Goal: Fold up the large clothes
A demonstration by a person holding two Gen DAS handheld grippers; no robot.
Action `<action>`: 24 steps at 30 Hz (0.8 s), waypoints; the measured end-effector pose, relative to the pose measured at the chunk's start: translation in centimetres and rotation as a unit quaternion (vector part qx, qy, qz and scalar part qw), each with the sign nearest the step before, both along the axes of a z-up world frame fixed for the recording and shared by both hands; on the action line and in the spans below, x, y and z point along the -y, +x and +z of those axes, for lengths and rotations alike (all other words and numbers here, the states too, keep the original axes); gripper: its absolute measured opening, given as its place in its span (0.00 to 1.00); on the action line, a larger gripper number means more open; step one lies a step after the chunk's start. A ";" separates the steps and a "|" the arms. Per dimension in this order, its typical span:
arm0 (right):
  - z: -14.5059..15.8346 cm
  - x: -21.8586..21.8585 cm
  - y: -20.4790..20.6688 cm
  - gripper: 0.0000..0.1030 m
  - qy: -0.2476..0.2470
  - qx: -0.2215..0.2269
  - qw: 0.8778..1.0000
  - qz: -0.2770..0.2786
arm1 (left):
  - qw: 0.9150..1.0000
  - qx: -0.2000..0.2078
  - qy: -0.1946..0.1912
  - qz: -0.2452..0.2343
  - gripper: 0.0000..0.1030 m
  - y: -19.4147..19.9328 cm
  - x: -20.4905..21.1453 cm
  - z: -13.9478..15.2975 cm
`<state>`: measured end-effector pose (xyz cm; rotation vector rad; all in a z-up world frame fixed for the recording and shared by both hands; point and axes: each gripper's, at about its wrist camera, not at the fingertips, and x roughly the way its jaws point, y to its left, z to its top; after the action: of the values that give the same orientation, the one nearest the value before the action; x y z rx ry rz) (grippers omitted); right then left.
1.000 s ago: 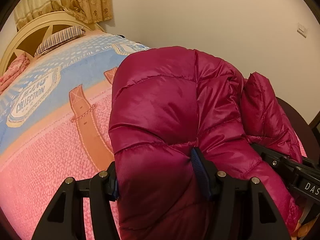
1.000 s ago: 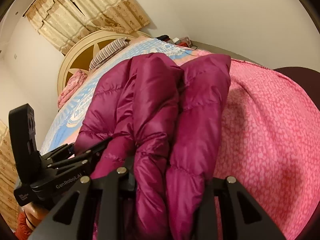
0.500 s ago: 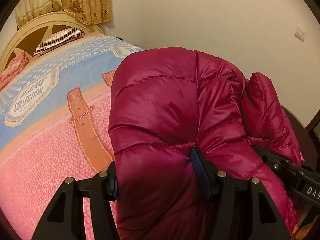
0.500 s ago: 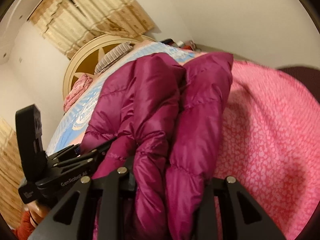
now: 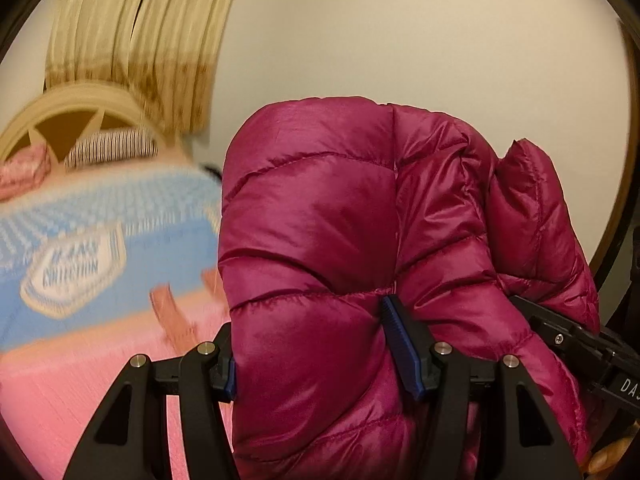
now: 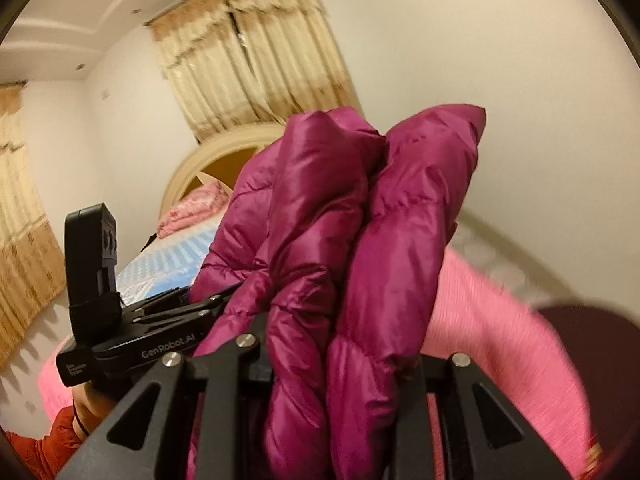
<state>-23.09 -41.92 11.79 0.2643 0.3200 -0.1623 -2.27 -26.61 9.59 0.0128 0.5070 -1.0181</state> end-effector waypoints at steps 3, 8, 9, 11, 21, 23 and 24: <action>3.5 -1.9 -2.3 0.28 -0.029 0.014 0.999 -0.002 | 0.999 0.021 -0.028 -0.007 0.59 -2.1 -1.2 3.7; 7.7 -6.2 -7.7 0.28 -0.077 0.022 0.997 -0.016 | 0.997 0.047 -0.050 -0.037 0.59 -6.9 -2.9 7.3; 8.1 -7.0 -8.7 0.28 -0.087 0.020 0.996 -0.020 | 0.996 0.050 -0.052 -0.048 0.59 -7.9 -3.1 7.8; 8.5 -8.3 -10.5 0.28 -0.100 0.015 0.994 -0.029 | 0.995 0.055 -0.054 -0.064 0.59 -9.2 -3.4 8.3; -0.2 -4.5 -9.8 0.28 0.016 -0.021 1.000 -0.013 | 0.997 0.005 0.050 -0.065 0.59 -7.5 0.5 0.6; -3.6 -2.4 -8.0 0.28 0.061 -0.037 0.997 -0.002 | 0.995 -0.013 0.084 -0.051 0.59 -5.5 2.1 -2.7; -4.8 -1.6 -7.0 0.28 0.076 -0.044 0.996 0.002 | 0.994 -0.022 0.097 -0.044 0.59 -5.0 2.7 -4.4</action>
<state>-30.11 -40.32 7.03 0.4075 0.4203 -0.1469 -7.28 -29.35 5.17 0.1885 0.6484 -1.0530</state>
